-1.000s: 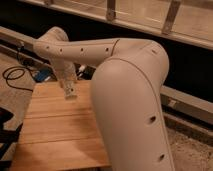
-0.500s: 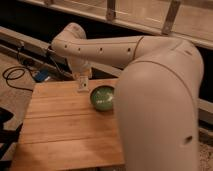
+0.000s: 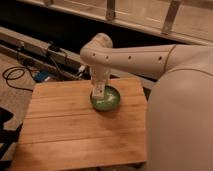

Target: Place the bottle in the ceramic bowl

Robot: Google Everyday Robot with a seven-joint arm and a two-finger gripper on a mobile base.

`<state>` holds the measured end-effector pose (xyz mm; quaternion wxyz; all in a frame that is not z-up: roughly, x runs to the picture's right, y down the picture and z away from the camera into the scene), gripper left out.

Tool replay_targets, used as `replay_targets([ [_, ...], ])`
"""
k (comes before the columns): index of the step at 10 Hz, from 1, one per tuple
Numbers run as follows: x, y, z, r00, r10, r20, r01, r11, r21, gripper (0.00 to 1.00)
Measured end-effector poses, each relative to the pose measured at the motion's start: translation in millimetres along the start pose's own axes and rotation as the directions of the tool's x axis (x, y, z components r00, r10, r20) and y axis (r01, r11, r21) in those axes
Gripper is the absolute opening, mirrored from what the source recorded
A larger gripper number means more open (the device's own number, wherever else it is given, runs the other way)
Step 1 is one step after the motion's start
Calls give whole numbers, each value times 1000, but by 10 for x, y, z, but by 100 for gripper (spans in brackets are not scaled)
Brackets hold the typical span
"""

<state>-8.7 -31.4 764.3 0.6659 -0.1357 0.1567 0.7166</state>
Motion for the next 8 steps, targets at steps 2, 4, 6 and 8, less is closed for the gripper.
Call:
replay_targets([
  [2,-43,-40,201,1000,6,-23,-7,999,-33,0],
  [4,-144,-96,366,999,10,-44,-13,997,-71,0],
  [6,-234,70,438,999,-20,-41,17,997,-78,0],
  [8,-254,102,448,999,-28,-40,25,997,-77,5],
])
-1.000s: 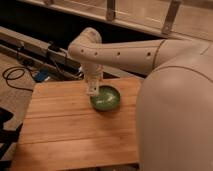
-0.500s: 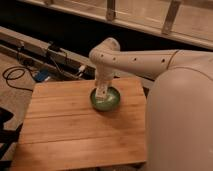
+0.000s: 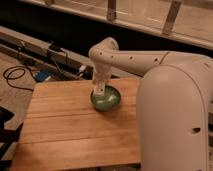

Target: Place the bottle in the ceramic bowl

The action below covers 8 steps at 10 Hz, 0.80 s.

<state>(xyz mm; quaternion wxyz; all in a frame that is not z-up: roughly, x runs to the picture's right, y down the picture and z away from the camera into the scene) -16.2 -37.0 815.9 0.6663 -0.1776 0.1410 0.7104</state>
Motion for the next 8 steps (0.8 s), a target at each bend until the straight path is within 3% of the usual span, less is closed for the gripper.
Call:
replay_targets([
  [4,-5,-1,-3,1000,0,1,0,1000,0,43],
  [5,-6,-16,-2,1000,2,1,-2,1000,1,56],
  [8,-5,-10,0,1000,1,1,-1,1000,1,79],
])
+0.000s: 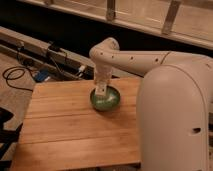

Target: Place the bottle in the ceramic bowl

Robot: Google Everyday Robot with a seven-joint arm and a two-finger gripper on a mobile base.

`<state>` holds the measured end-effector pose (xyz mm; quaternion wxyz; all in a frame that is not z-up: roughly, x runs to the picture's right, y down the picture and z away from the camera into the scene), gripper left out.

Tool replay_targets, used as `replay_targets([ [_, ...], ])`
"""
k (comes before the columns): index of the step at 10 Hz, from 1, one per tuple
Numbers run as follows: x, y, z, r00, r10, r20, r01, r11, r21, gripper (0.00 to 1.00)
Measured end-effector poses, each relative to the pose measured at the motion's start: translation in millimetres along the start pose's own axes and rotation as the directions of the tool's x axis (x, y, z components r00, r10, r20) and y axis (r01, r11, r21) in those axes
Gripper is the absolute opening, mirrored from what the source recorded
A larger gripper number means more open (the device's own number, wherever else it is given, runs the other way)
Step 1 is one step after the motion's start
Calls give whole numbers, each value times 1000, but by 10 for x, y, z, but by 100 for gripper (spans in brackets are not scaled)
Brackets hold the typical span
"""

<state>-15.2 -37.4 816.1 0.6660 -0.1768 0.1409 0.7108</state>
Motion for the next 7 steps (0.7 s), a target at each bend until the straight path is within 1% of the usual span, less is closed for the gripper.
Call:
replay_targets([
  [1,0,8,0,1000,-1,0,1,1000,0,80],
  [7,0,11,0,1000,-2,0,2,1000,0,80],
])
